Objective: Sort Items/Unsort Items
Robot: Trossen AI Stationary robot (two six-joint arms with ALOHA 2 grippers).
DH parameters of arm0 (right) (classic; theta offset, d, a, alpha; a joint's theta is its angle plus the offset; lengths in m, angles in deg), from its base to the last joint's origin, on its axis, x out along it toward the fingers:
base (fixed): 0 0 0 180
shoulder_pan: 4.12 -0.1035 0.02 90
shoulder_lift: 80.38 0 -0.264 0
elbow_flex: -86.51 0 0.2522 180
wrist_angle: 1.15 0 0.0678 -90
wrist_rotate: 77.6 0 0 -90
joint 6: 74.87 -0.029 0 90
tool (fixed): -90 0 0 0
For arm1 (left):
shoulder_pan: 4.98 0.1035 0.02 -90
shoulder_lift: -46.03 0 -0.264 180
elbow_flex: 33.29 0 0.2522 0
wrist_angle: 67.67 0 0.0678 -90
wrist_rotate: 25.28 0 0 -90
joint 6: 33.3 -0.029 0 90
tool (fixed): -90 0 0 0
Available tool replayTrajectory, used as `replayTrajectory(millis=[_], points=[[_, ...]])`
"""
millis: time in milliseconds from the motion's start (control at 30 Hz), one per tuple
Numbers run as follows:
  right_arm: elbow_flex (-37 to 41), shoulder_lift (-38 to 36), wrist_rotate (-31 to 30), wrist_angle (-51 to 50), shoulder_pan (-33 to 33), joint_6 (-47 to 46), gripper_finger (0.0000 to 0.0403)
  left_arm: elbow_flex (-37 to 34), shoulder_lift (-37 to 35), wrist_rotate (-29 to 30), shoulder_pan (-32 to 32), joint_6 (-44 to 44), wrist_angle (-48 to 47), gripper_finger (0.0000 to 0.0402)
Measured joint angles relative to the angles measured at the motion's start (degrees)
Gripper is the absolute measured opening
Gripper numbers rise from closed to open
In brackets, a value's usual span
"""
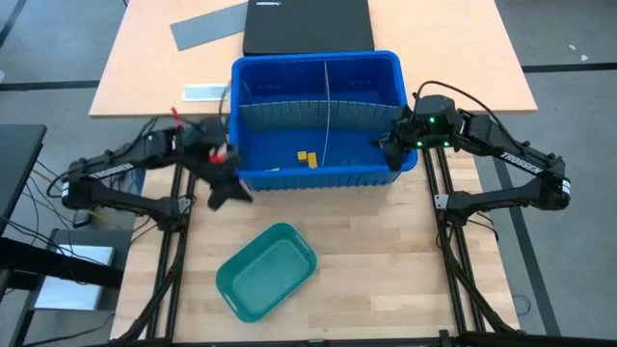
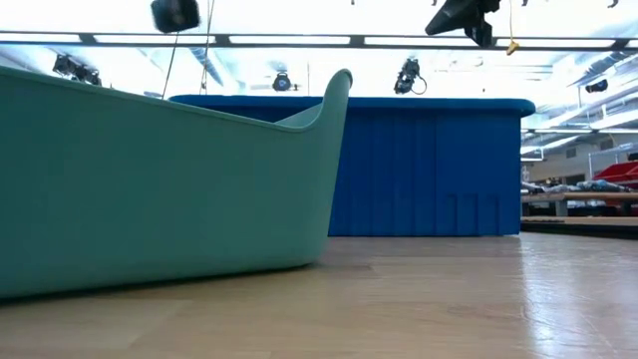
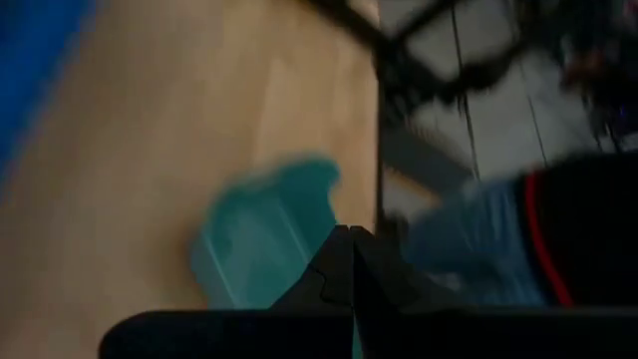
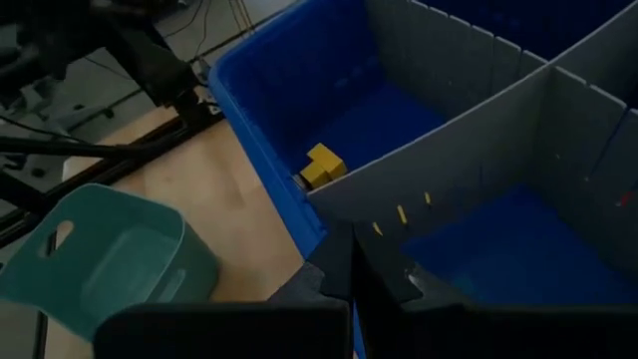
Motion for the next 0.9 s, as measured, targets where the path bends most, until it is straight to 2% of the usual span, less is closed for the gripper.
replayTrajectory(millis=[133,333,500,633,733,900], points=[[0.0,0.0,0.0,-0.29,-0.72,1.35,0.0,-0.31,0.02,2.36,-9.24,4.75,-6.9,0.0],[-0.02,0.0,0.27,-1.64,-0.8,3.89,0.0,-0.33,0.2,7.33,-19.34,12.77,-13.92,0.0],[-0.02,0.0,0.39,-1.62,-0.8,5.83,0.0,-0.35,2.47,7.98,-26.02,18.19,-14.84,0.0],[-0.02,0.02,0.39,-1.62,-0.8,8.06,0.0,-0.35,5.75,5.65,-32.35,24.11,-14.13,0.0],[-0.02,0.02,0.39,-1.62,-0.78,9.43,0.0,-0.35,8.78,5.6,-37.28,31.9,-10.36,0.0],[-0.02,0.02,0.39,-1.62,-0.78,11.52,0.0,-0.37,13.88,8.6,-43.93,51.61,-5.2,0.0]])
